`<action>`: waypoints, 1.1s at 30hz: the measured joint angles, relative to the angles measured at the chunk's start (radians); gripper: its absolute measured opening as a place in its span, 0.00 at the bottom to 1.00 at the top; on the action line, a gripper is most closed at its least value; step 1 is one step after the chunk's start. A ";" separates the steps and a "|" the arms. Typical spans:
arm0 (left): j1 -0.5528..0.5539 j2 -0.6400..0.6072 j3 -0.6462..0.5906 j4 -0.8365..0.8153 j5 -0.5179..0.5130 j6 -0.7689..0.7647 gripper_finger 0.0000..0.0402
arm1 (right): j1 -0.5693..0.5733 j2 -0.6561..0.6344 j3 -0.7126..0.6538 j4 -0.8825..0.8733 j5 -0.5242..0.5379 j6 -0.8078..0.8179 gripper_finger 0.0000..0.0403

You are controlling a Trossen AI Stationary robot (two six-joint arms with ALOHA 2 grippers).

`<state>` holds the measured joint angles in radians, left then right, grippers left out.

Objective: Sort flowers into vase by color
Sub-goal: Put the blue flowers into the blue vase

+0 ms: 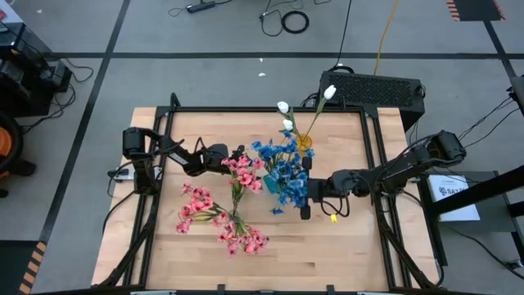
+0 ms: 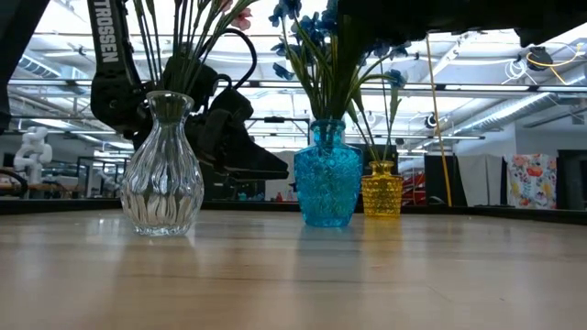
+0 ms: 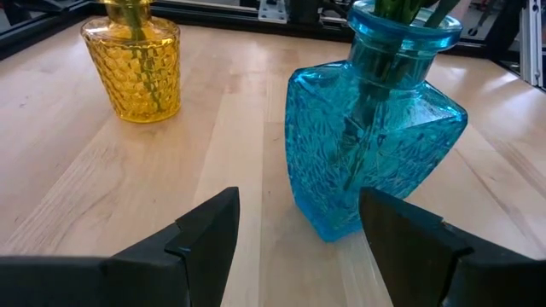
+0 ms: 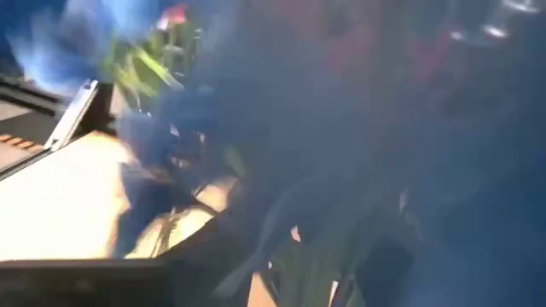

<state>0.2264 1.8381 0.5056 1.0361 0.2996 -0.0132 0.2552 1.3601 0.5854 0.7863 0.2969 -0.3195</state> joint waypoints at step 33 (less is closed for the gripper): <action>0.000 0.000 0.000 -0.025 0.000 0.020 0.62 | 0.078 -0.208 0.132 -0.512 0.097 0.198 0.70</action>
<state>0.2268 1.8378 0.5053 1.0108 0.2996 0.0067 0.3328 1.1519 0.7174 0.2744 0.3939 -0.1213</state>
